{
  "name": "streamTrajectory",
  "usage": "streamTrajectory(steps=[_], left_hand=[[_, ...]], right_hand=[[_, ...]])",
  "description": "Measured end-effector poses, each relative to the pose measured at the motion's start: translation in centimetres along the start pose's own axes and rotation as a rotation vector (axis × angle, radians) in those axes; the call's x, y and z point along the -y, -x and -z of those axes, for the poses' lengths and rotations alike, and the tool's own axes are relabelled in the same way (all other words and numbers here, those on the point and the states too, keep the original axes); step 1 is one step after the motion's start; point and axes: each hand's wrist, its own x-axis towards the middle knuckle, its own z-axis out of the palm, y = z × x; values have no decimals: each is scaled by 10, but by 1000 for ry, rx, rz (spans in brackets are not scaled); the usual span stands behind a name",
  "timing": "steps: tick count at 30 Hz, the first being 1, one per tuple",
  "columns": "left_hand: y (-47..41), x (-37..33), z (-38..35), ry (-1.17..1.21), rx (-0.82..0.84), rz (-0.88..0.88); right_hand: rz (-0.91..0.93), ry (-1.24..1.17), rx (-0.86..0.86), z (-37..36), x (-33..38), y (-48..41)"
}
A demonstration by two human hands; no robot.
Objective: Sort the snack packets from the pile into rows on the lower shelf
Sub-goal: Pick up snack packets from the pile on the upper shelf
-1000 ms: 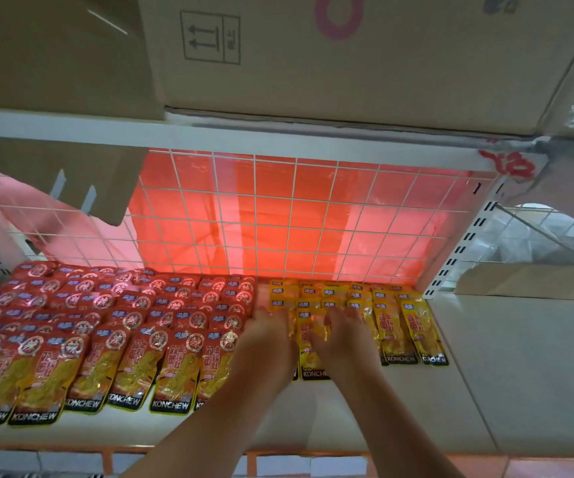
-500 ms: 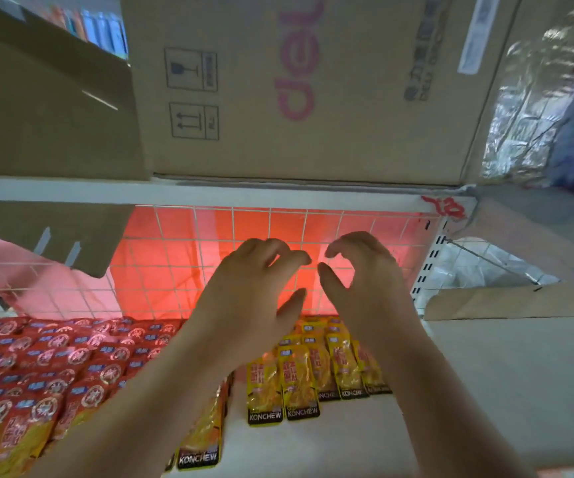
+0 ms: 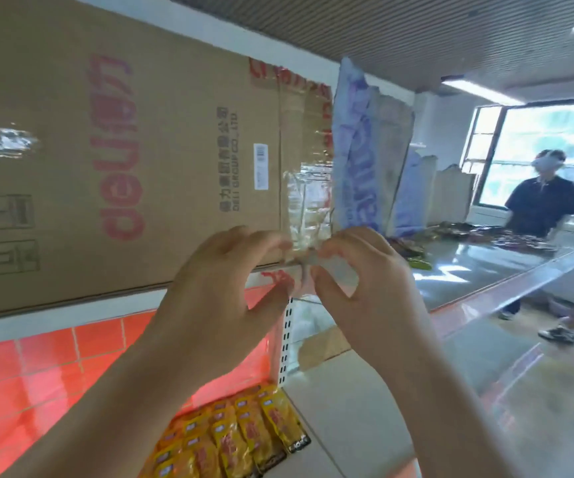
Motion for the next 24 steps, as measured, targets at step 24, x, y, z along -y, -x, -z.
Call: streamTrajectory(steps=[24], left_hand=[[-161,-241,-228,142,218,-162]], right_hand=[[-193,373,4,300,-256,29]])
